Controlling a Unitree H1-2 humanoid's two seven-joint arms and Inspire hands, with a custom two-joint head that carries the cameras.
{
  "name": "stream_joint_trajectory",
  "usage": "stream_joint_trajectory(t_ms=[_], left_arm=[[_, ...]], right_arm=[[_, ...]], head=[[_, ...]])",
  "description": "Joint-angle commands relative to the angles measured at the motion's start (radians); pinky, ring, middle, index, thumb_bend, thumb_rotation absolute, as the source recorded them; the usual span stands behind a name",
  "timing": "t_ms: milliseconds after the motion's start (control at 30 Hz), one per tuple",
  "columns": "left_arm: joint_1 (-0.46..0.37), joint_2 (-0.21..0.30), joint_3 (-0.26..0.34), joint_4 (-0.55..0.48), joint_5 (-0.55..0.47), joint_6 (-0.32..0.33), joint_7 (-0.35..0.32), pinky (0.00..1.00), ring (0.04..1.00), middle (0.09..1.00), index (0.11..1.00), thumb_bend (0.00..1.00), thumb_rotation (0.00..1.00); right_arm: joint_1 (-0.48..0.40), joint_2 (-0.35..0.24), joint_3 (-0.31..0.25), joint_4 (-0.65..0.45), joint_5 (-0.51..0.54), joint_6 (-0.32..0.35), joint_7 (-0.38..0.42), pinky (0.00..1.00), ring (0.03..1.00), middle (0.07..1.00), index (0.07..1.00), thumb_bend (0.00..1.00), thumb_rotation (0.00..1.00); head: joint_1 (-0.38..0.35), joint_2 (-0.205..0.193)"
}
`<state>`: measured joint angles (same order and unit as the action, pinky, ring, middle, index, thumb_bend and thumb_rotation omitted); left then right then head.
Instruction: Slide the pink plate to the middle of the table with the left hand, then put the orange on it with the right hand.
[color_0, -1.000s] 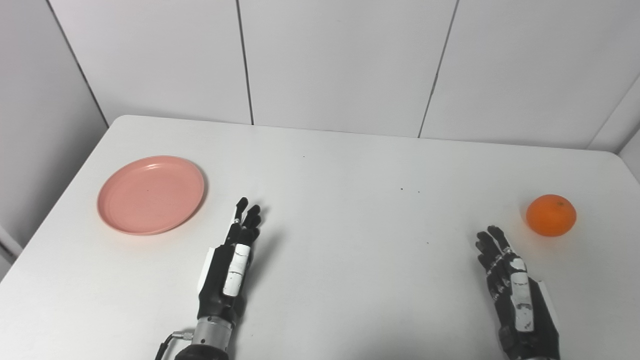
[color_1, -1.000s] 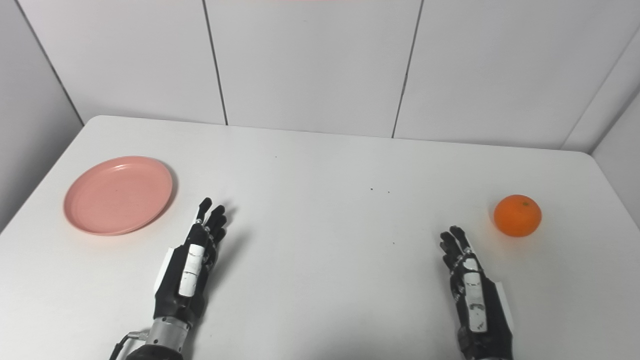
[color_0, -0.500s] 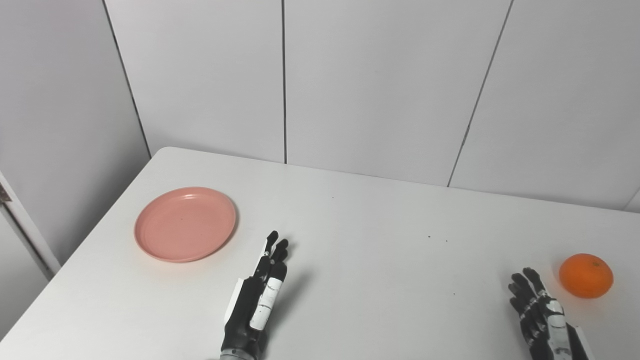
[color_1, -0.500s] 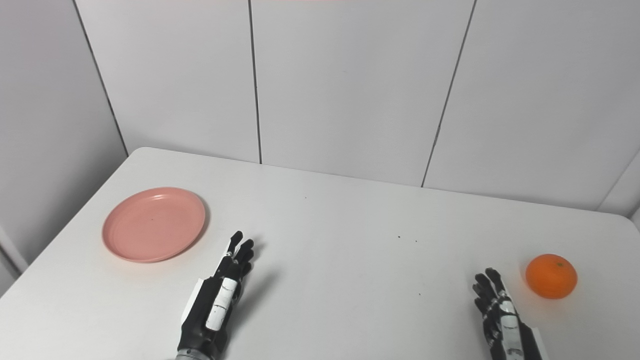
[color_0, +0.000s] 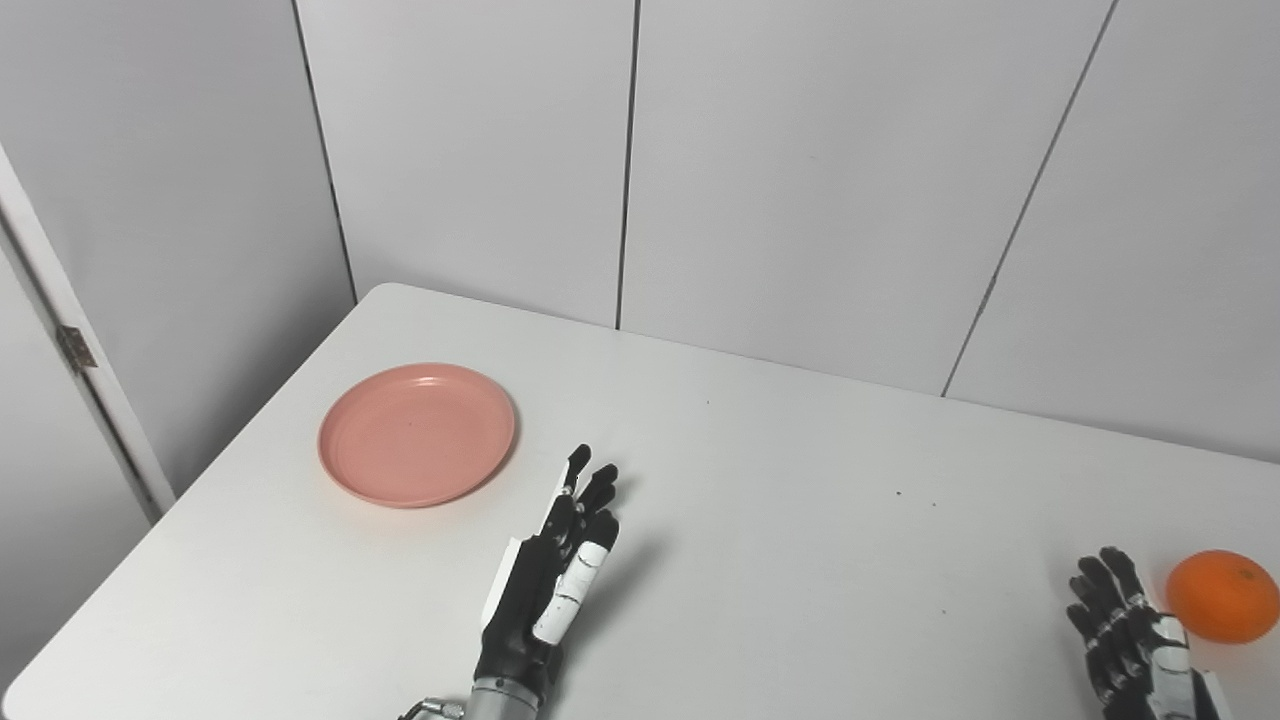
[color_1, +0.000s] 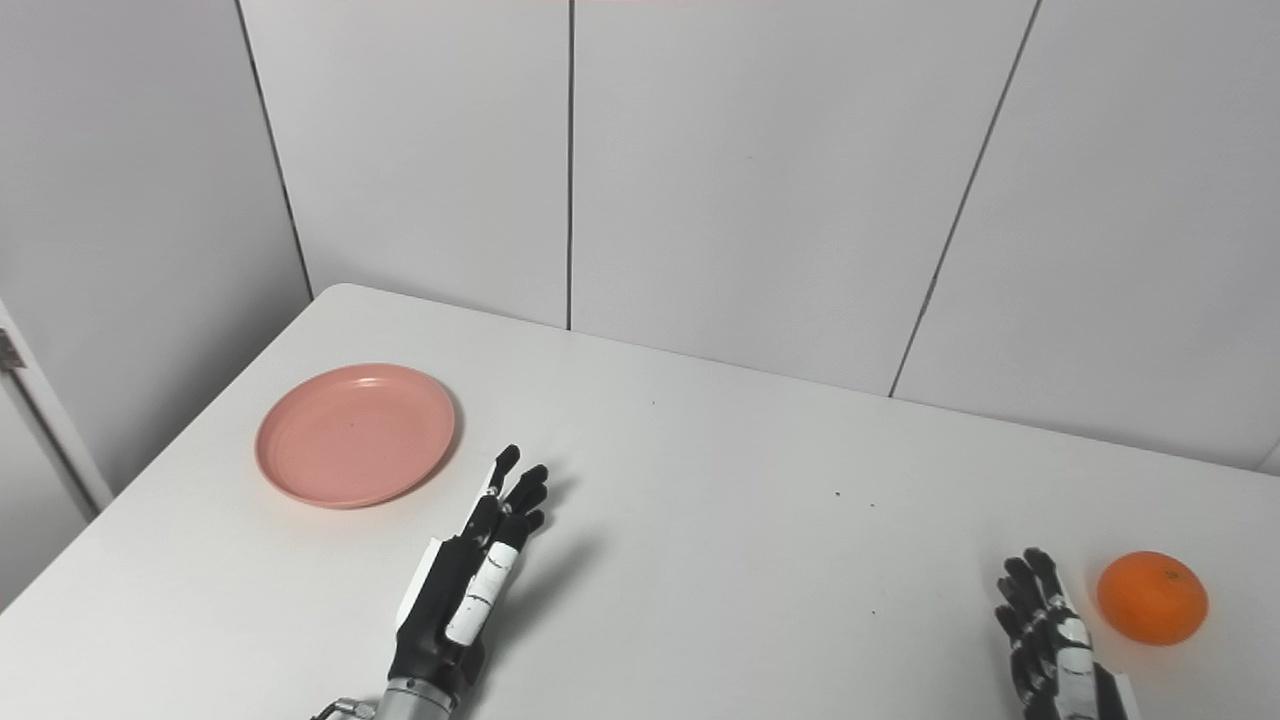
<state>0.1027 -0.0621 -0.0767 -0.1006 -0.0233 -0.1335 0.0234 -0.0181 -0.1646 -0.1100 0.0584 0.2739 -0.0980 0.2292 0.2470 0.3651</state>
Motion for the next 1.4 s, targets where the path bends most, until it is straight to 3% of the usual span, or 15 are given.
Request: stream_joint_trajectory(t_ms=[0,300,600,900,1033,1133,1367], left_arm=[[0.074,-0.011,0.010,0.111,-0.034,-0.008,-0.011,0.96,0.960,0.947,1.000,0.72,0.81],[0.062,-0.014,0.023,0.043,-0.101,0.082,-0.015,1.00,0.978,0.961,0.995,0.85,0.81],[0.007,0.007,0.049,-0.076,-0.144,0.204,-0.025,0.95,0.951,0.945,0.942,0.98,0.84],[-0.066,0.089,0.075,-0.162,-0.121,0.203,-0.071,0.90,0.888,0.882,0.880,1.00,0.78],[-0.119,0.137,0.093,-0.241,-0.152,0.244,-0.089,0.85,0.874,0.872,0.862,1.00,0.74],[-0.149,0.167,0.106,-0.281,-0.178,0.286,-0.098,0.91,0.899,0.887,0.872,1.00,0.73],[-0.259,0.281,0.201,-0.284,-0.263,0.313,-0.136,0.92,0.901,0.892,0.914,1.00,0.73]], right_arm=[[0.090,0.040,0.016,0.108,0.010,-0.027,0.016,1.00,0.970,0.953,0.962,0.74,0.98],[0.108,0.038,0.025,0.064,0.006,0.000,0.012,0.99,0.968,0.951,0.957,0.79,0.94],[0.128,0.046,0.036,0.034,-0.006,0.007,0.003,0.97,0.963,0.949,0.959,0.81,0.93],[0.127,0.065,0.044,0.030,-0.015,0.010,-0.007,0.97,0.956,0.943,0.951,0.83,0.93],[0.125,0.072,0.049,0.028,-0.018,0.007,-0.009,0.96,0.954,0.943,0.953,0.82,0.94],[0.126,0.075,0.050,0.025,-0.018,0.008,-0.011,0.96,0.952,0.941,0.950,0.82,0.94],[0.132,0.078,0.047,0.014,-0.017,0.011,-0.009,0.96,0.949,0.939,0.948,0.82,0.94]], head=[[-0.004,0.007],[-0.009,0.025],[-0.025,0.030],[-0.032,0.019],[-0.038,0.014],[-0.042,0.014],[-0.041,0.018]])
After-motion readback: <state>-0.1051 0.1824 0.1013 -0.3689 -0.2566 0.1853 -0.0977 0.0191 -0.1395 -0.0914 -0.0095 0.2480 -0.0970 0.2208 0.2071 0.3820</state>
